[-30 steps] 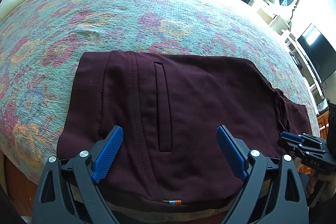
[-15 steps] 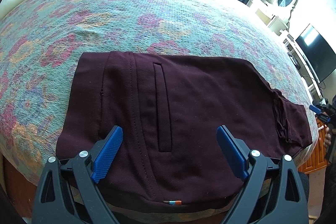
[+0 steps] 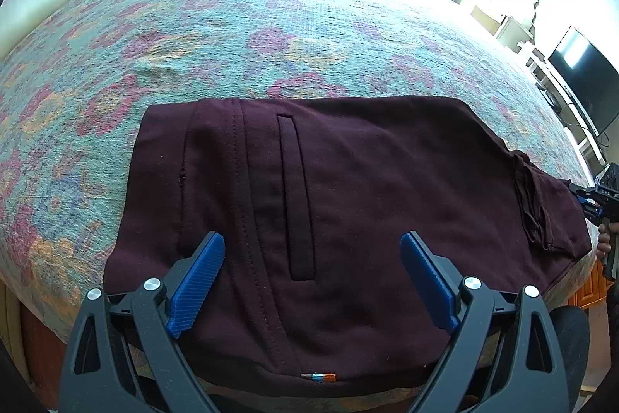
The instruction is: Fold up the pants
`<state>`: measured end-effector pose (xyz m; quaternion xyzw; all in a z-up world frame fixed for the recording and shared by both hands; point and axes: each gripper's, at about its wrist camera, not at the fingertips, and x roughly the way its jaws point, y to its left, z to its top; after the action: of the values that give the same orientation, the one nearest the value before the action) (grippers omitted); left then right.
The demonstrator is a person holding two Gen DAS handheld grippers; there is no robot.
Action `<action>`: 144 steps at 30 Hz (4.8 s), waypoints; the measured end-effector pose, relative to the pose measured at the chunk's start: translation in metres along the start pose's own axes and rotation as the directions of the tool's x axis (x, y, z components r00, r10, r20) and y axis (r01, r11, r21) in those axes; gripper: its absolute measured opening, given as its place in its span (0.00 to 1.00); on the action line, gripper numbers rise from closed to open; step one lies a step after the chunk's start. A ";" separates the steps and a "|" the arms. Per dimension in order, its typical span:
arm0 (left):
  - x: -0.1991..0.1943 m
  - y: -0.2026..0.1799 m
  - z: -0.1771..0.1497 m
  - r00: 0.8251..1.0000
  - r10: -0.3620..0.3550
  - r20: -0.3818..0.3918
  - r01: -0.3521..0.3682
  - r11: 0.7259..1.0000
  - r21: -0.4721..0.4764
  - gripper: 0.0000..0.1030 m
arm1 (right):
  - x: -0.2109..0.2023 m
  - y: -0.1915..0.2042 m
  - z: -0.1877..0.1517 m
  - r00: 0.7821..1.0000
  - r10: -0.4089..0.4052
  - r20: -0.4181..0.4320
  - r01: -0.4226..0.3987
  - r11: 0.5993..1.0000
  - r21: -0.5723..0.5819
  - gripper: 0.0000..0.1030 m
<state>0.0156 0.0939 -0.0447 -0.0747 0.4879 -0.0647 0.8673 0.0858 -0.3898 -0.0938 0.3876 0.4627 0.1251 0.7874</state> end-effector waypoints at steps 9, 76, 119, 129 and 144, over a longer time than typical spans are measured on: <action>-0.001 0.004 0.001 1.000 -0.016 -0.003 0.016 1.000 -0.011 0.89 | -0.026 -0.020 -0.059 0.990 0.085 -0.111 -0.084 0.996 0.019 0.33; 0.004 0.108 0.021 0.845 -0.508 -0.169 0.443 0.840 -0.313 0.30 | 0.092 0.119 -0.139 0.974 0.161 -0.160 -0.173 0.983 -0.068 0.28; 0.053 -0.292 0.019 0.946 -0.234 -0.223 0.301 0.888 0.348 0.43 | 0.041 0.080 -0.101 0.980 0.197 0.021 -0.198 0.975 0.096 0.36; -0.002 -0.286 0.020 0.914 -0.375 -0.152 0.405 0.847 0.346 0.73 | 0.038 0.057 -0.105 0.968 0.252 0.009 -0.251 0.956 0.151 0.36; -0.008 -0.135 0.025 0.970 -0.239 -0.031 0.241 0.965 0.103 0.81 | 0.042 0.067 -0.109 0.970 0.239 -0.042 -0.234 0.968 0.092 0.49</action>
<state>0.0276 -0.0353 0.0015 -0.0864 0.4791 -0.1960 0.8512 0.0288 -0.2680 -0.1014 0.4704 0.4385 0.2080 0.7370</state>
